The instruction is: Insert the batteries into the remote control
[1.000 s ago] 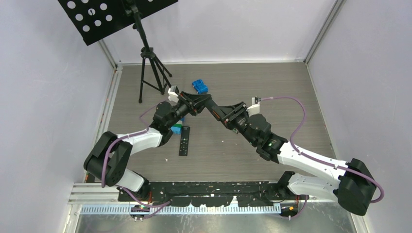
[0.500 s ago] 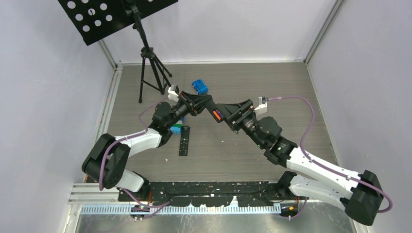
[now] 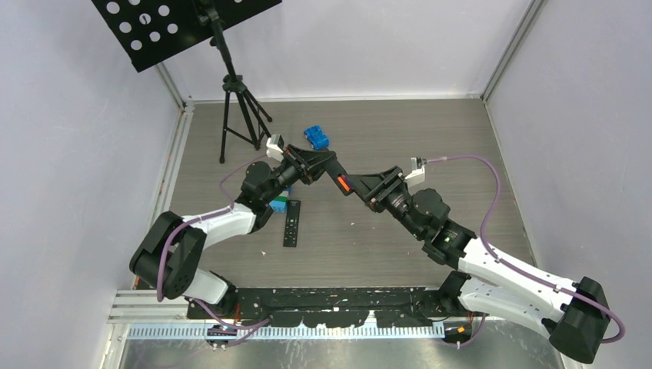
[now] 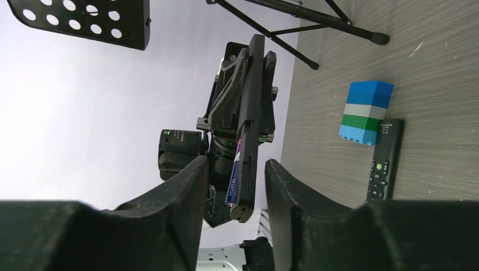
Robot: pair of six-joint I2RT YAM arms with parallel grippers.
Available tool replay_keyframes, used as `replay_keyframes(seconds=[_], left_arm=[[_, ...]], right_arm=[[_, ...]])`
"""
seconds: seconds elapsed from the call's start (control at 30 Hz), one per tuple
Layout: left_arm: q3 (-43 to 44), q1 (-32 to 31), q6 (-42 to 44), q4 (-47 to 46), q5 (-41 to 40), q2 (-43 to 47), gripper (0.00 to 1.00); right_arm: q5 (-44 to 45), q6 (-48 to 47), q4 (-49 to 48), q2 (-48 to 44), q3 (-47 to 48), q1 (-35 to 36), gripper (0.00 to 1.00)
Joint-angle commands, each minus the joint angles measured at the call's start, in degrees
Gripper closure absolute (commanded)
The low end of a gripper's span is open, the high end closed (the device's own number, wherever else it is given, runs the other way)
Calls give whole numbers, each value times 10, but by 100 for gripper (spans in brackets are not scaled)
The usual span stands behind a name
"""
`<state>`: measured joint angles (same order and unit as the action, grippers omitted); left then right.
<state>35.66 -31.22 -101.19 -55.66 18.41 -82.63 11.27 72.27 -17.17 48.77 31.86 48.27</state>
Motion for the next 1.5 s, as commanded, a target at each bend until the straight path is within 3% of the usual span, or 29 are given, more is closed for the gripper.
replay_keyframes(seconds=[0.0, 0.27, 0.33, 0.4, 0.53, 0.7, 0.97, 1.17, 1.3, 1.47], left_arm=[[4, -2, 13, -22, 8, 14, 100], [6, -2, 20, -19, 11, 18, 100], [7, -2, 26, -13, 12, 20, 100], [6, -2, 36, -7, 13, 23, 100], [12, 7, 92, 6, 34, 32, 100], [44, 28, 204, 61, 134, 46, 100], [105, 39, 298, 118, 283, 52, 100], [117, 40, 284, 62, 333, 48, 100], [121, 40, 275, 53, 334, 54, 100], [118, 40, 261, 39, 334, 64, 100]], right_arm=[[-2, -4, -8, 8, 6, -1, 58], [3, -29, 22, 20, 18, -2, 90], [9, -36, 34, 19, 19, -2, 93], [13, -43, 45, 16, 21, -3, 82], [9, -61, 57, -5, 21, -8, 39], [-55, -145, 61, -30, 32, -30, 29], [-275, -296, 112, 22, 102, -48, 28], [-382, -304, 65, 78, 118, -48, 29], [-390, -276, 18, 108, 114, -48, 37], [-404, -215, -91, 128, 89, -48, 57]])
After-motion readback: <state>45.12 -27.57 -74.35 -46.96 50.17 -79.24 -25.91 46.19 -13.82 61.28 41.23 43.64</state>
